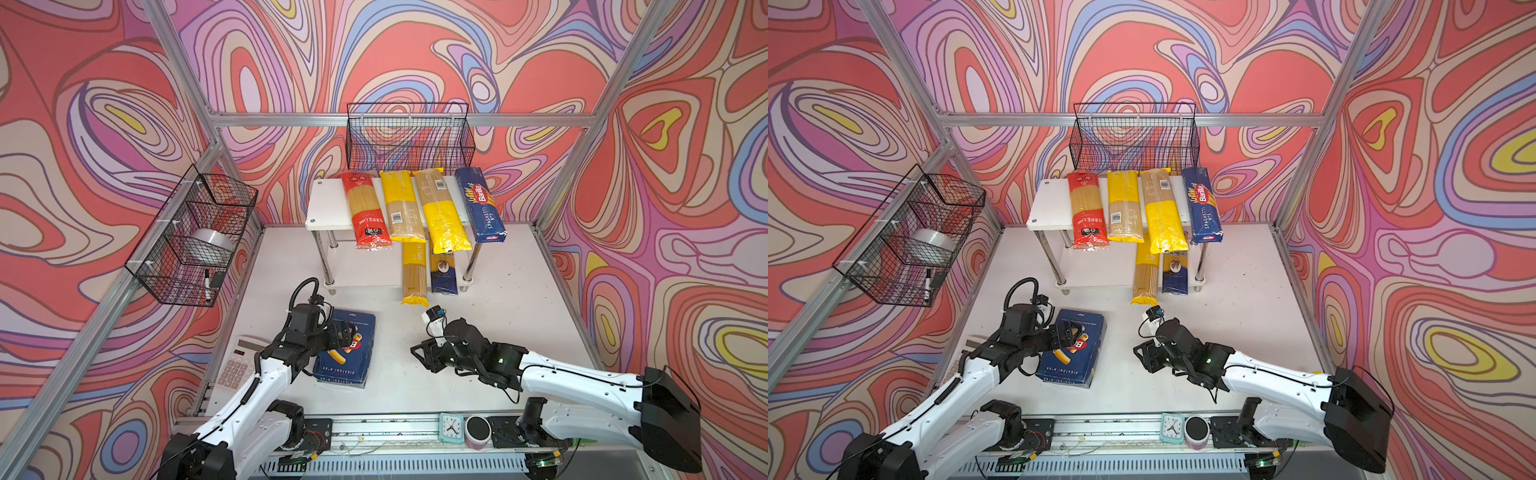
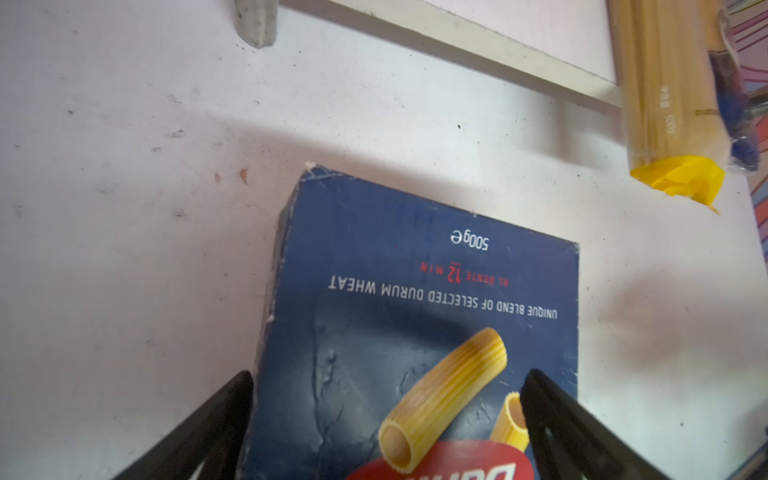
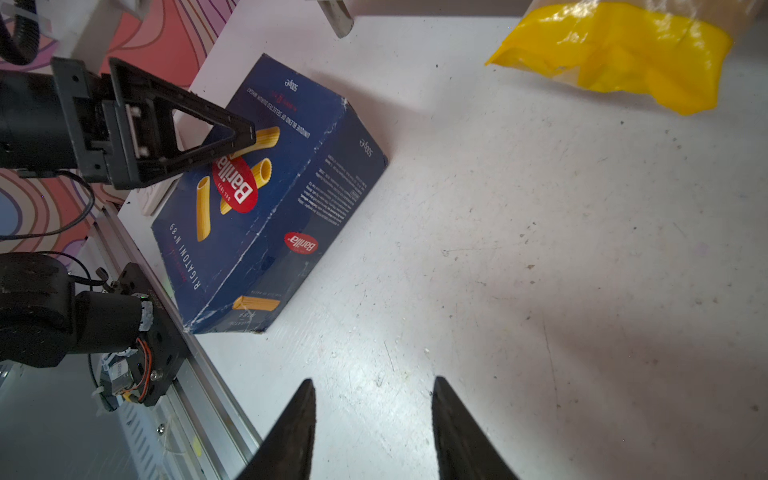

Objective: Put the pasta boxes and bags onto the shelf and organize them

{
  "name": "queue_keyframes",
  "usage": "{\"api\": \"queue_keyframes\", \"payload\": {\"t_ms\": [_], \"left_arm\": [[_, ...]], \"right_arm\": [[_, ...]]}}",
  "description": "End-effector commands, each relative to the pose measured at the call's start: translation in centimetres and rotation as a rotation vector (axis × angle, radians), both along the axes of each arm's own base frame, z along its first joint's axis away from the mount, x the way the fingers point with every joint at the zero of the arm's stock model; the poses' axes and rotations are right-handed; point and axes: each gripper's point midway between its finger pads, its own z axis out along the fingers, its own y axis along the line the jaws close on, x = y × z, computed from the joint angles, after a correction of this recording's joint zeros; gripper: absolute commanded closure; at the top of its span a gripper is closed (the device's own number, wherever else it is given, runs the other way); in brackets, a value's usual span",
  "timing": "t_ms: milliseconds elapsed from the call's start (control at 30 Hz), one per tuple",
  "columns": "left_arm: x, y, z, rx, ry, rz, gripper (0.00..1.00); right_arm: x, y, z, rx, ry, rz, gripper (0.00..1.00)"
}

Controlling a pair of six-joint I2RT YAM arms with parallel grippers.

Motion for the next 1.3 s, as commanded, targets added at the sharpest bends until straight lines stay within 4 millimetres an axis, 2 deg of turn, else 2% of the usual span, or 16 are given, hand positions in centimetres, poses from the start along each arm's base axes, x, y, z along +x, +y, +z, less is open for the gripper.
{"api": "queue_keyframes", "payload": {"t_ms": [0, 233, 400, 467, 567, 700, 933, 1267], "left_arm": [[-1.7, -1.7, 0.2, -0.119, 0.046, -0.025, 0.0], [-5.1, -2.2, -0.3, -0.077, 0.108, -0.041, 0.0], [-6.6, -1.3, -1.1, -0.063, 0.13, -0.013, 0.0], [-6.8, -1.2, -1.0, -0.08, 0.108, -0.001, 0.0], [-6.8, -2.0, -0.5, -0.152, 0.076, -0.008, 0.0], [-7.1, -2.0, -0.4, -0.142, 0.084, -0.019, 0.0], [-7.7, -3.0, 0.2, -0.152, 0.102, -0.073, 0.0], [-8.4, -5.0, 1.8, -0.163, 0.059, -0.154, 0.0]], "right_arm": [[0.2, 0.9, 0.3, 0.014, -0.009, 0.017, 0.53], [0.4, 2.9, -1.1, 0.002, 0.039, 0.05, 0.5], [1.0, 4.7, 0.5, 0.095, -0.001, 0.069, 0.45], [1.2, 5.4, 0.8, 0.113, -0.001, 0.081, 0.44], [1.2, 6.5, 0.3, 0.122, 0.029, 0.103, 0.43], [1.2, 7.8, -0.4, 0.139, 0.06, 0.13, 0.43], [2.8, 9.5, -0.6, 0.099, 0.024, 0.137, 0.43], [5.2, 14.8, 0.1, 0.114, 0.006, 0.21, 0.42]]}}
